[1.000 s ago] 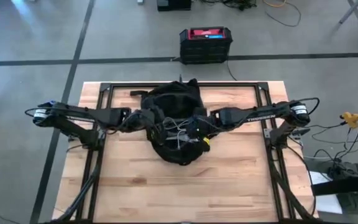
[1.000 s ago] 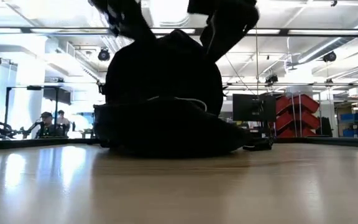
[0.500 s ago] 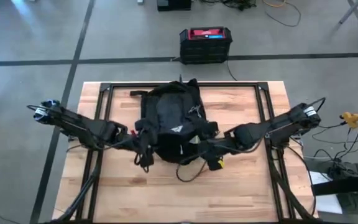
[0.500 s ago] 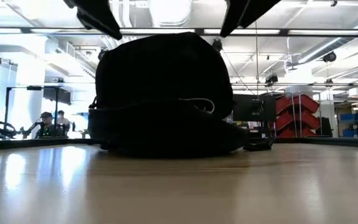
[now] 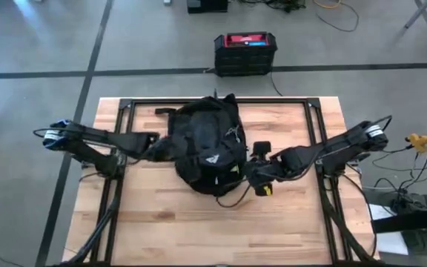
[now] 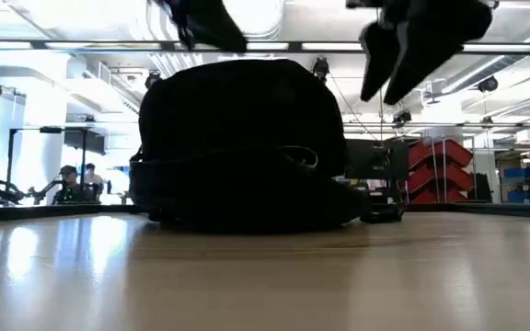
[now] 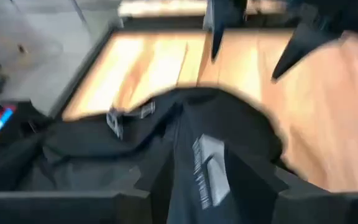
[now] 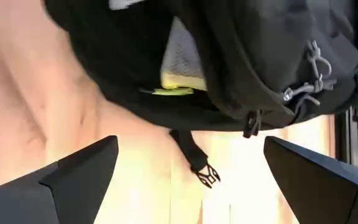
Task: Unpack backpack
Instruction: Close the black backpack
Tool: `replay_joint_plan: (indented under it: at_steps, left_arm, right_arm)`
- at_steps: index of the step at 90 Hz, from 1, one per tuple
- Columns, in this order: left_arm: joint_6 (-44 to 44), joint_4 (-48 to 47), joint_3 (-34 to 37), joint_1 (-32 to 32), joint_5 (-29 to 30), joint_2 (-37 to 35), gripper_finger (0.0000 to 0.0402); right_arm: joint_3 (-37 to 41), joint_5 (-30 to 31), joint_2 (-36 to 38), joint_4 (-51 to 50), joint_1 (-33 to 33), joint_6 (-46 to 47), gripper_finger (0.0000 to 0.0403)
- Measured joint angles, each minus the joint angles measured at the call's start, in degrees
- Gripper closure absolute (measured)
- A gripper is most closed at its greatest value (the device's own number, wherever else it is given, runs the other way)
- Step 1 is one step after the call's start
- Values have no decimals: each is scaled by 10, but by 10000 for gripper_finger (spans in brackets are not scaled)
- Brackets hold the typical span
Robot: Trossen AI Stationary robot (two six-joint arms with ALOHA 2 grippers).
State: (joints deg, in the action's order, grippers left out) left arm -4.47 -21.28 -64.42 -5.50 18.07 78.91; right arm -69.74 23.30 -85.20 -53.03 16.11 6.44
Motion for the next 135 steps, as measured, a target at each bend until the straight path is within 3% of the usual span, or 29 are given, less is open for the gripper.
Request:
replay_joint_plan:
  at_steps: [9, 22, 29, 39, 57, 68, 76, 86, 102, 108, 119, 128, 135]
  left_arm:
    - [-17, -19, 4, 13, -30, 40, 283]
    - [-39, -16, 7, 2, -94, 125, 283]
    - [-40, -14, 7, -14, -92, 162, 283]
    - [-40, -55, -18, -42, -56, 162, 283]
    - [-97, -197, -35, -104, 48, 76, 283]
    - [-215, -237, 6, -134, 140, 12, 283]
    - [-273, -218, 53, -137, 150, -18, 283]
    - [-282, -147, 128, -134, 166, -29, 283]
    - [-156, 145, 247, -120, 168, -22, 283]
    - [-120, 214, 276, -118, 169, -20, 283]
    - [-141, 207, 296, -95, 174, -33, 283]
    - [-181, 195, 317, -67, 166, -33, 283]
    - [-189, 249, 339, -58, 138, -21, 283]
  right_arm:
    - [40, -4, 22, 93, 0, -18, 11]
    - [88, -51, 28, 335, -3, -77, 12]
    - [109, -78, 7, 457, -13, -102, 12]
    - [123, -104, -48, 518, -34, -102, 19]
    - [123, -114, -134, 484, -49, -71, 46]
    - [121, -106, -128, 323, -53, -27, 60]
    - [123, -91, -97, 189, -50, 10, 69]
    - [128, -89, -46, 128, -44, 37, 79]
    - [125, -104, 20, 237, -43, 12, 85]
    - [125, -117, 26, 292, -44, -15, 83]
    - [116, -135, 28, 341, -46, -53, 82]
    - [96, -137, 26, 301, -47, -64, 87]
    - [69, -137, 26, 279, -47, -66, 90]
